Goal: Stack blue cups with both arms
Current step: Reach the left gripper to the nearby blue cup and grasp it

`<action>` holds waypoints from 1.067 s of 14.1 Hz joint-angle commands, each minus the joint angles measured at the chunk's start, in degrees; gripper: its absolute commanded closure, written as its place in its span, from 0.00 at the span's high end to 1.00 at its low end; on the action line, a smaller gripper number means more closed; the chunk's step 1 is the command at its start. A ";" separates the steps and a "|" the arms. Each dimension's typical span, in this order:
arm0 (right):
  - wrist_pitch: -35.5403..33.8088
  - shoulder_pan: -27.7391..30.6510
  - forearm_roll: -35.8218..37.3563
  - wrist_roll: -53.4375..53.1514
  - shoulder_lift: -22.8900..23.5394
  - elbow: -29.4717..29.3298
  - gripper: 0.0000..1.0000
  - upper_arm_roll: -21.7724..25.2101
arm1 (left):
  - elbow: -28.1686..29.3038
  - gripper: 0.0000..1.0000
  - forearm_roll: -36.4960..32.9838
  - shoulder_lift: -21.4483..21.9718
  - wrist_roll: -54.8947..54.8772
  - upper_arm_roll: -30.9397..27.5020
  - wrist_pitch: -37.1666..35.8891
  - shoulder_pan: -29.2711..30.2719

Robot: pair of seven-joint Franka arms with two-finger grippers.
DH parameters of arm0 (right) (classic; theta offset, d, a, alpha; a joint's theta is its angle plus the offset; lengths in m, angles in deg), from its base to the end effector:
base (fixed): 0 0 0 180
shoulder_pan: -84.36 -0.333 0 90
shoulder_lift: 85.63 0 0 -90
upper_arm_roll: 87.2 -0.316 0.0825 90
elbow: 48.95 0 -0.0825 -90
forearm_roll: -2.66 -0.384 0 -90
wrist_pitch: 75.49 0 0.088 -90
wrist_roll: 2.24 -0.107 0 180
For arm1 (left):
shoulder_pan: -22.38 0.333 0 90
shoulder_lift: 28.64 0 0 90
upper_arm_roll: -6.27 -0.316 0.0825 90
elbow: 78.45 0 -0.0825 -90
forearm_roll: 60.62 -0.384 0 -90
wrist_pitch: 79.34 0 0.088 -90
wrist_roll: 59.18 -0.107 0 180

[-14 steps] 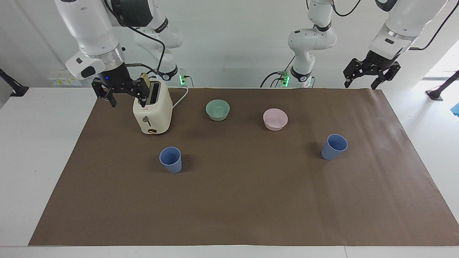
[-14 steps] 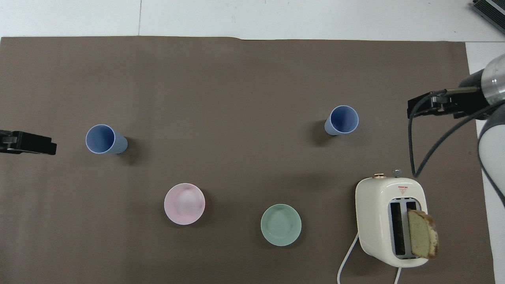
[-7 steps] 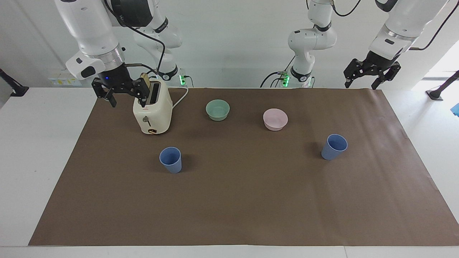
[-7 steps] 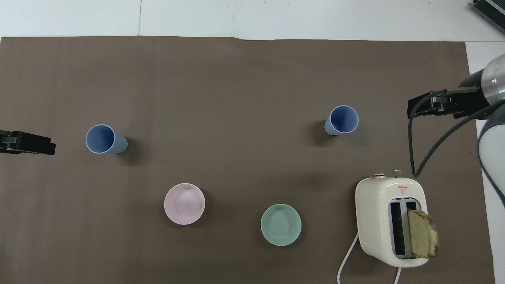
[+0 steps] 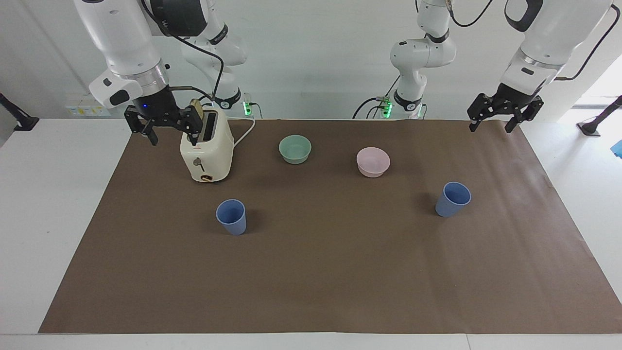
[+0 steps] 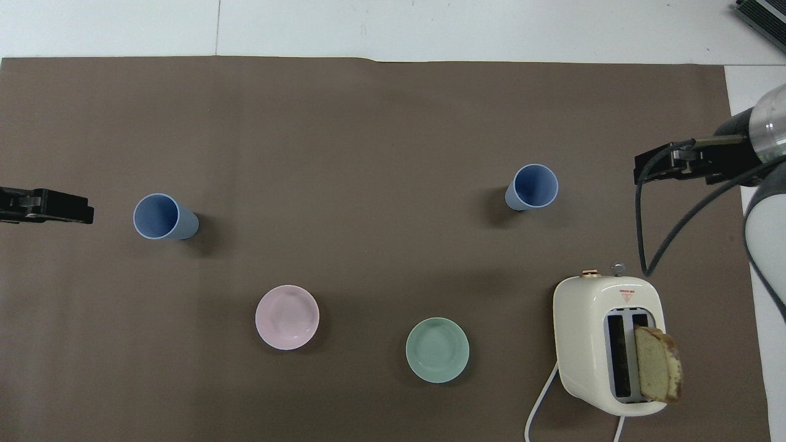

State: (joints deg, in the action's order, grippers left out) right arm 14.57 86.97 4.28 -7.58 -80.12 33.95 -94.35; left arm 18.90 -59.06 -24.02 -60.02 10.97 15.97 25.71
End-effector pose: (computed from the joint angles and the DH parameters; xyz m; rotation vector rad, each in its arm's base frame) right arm 0.5836 0.0394 0.6287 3.1274 -0.0236 0.0482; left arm 0.5368 -0.0172 0.6157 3.1195 -0.0570 0.0697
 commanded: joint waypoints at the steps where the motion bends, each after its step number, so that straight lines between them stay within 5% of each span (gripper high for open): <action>1: 0.56 0.47 -1.09 1.03 -1.47 1.74 1.00 0.12 | 1.62 1.00 -0.51 -2.06 4.51 0.21 4.35 1.15; 10: 0.56 0.47 -1.00 1.03 -1.47 1.74 1.00 0.12 | 9.95 1.00 -0.07 -11.02 14.99 0.21 19.80 3.17; 15: 0.56 0.47 -1.01 1.03 -1.47 1.83 1.00 0.12 | 17.43 1.00 0.19 -11.30 16.40 0.30 26.24 3.70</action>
State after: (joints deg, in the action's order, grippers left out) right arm 14.57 86.97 4.28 -7.58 -80.12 33.95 -94.35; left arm 33.23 -59.00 -37.27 -44.64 10.75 40.68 28.78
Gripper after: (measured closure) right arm 0.000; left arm 0.000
